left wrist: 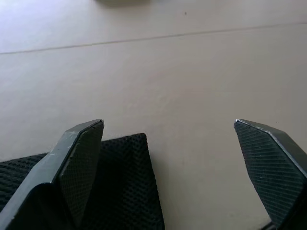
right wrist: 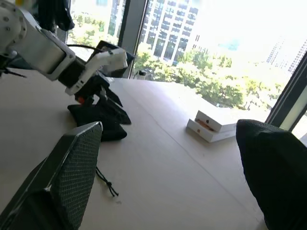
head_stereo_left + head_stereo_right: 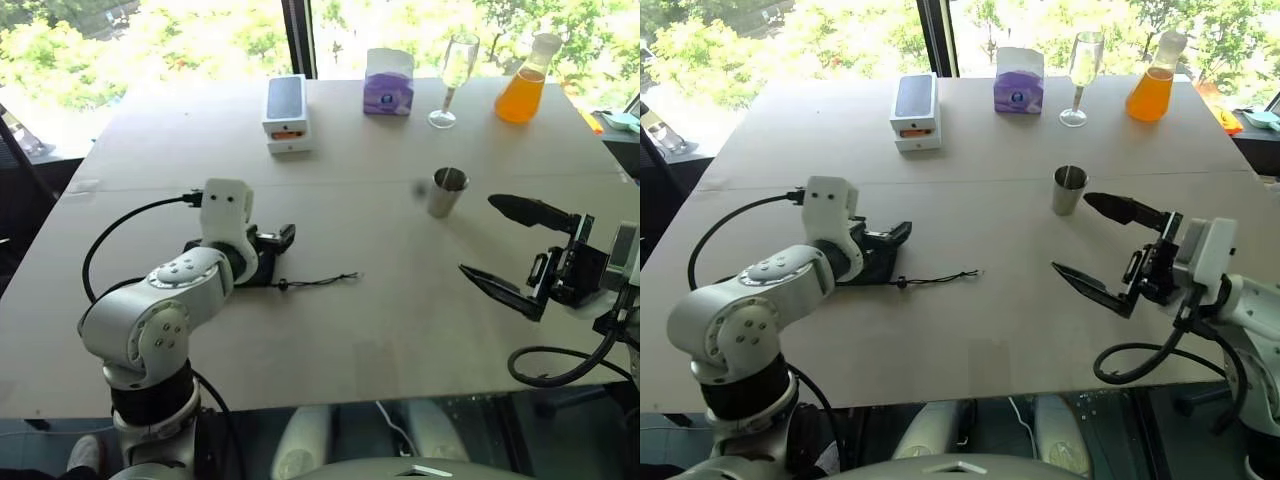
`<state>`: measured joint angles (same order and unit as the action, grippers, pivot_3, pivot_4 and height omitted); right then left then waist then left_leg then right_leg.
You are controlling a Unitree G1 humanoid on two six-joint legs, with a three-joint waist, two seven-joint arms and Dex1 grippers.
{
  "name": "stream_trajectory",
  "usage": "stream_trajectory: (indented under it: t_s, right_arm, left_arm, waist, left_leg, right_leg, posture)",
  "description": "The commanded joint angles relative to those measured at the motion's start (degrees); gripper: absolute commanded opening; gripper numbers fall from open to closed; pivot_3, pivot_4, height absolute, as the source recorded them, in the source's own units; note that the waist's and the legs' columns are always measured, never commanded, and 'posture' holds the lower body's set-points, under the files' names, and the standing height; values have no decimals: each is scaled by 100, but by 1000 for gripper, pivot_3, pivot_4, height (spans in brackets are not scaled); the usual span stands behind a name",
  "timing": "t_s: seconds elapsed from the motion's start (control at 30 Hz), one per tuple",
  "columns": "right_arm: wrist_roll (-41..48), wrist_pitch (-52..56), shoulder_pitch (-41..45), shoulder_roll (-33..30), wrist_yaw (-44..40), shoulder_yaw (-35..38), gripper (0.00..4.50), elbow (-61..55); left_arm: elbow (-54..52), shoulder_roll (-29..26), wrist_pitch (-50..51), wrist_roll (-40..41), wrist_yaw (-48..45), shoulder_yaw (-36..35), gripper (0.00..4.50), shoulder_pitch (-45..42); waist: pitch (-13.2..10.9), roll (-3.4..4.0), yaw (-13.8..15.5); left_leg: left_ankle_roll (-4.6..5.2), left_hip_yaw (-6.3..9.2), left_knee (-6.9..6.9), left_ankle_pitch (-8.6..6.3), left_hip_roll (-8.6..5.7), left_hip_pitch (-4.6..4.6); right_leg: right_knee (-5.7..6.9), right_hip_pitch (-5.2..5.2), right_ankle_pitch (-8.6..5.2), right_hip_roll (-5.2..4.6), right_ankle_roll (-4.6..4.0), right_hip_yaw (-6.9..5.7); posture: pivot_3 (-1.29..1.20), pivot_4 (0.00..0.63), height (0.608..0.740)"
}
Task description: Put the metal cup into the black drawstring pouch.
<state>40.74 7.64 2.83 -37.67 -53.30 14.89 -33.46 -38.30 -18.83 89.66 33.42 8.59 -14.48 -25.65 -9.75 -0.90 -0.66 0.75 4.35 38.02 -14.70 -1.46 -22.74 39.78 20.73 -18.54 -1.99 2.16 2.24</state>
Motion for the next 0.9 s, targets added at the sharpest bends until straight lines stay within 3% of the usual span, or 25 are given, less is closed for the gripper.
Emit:
stream_trajectory:
  t_s: [0.03,0.27,0.63,0.77,0.8,0.87,0.9]
  right_arm:
    - [109,59,84,-33,-27,-88,4479,-128]
    - [171,192,127,-92,-149,-168,4479,-23]
    - [138,227,148,-48,-274,-276,4479,-21]
    - [98,191,45,-63,-303,-236,4479,-39]
    - [89,180,26,-65,-310,-230,4500,-38]
    - [94,190,9,-67,-293,-216,4500,-53]
    - [101,207,10,-69,-275,-214,4500,-70]
  left_arm:
    - [38,133,277,-248,292,154,4493,-196]
    - [788,-143,284,-428,1122,522,4493,-288]
    - [1450,191,284,-272,1965,687,4493,-617]
    - [1676,19,284,-171,2239,869,4493,-466]
    - [1696,-30,284,-123,2303,880,3862,-419]
    - [1703,-115,284,-17,2396,895,3384,-376]
    - [1712,-118,284,28,2442,865,2846,-370]
  waist:
    - [-5,-8,17]
    - [-6,-10,22]
    - [-7,-12,54]
    - [-5,-10,59]
    - [-5,-10,54]
    - [-5,-10,21]
    - [-4,-8,-1]
  left_leg:
    - [-1,2,0,0,0,-1]
    - [-4,5,0,2,0,-4]
    - [-7,6,3,4,-3,-5]
    - [-8,5,3,4,-3,-4]
    - [-8,5,2,4,-3,-2]
    - [-7,5,3,4,-3,-1]
    - [-8,4,3,4,-2,1]
  right_leg:
    - [0,0,0,0,0,-2]
    - [0,1,0,-3,0,-2]
    - [0,2,0,-7,0,-4]
    - [2,2,0,-7,0,-3]
    - [3,2,0,-7,0,-2]
    - [4,1,0,-6,0,-1]
    - [6,1,0,-6,0,2]
  posture:
    - [0,150,740]
    - [0,150,740]
    - [0,150,740]
    - [0,150,740]
    - [0,150,740]
    - [0,150,740]
    - [0,150,740]
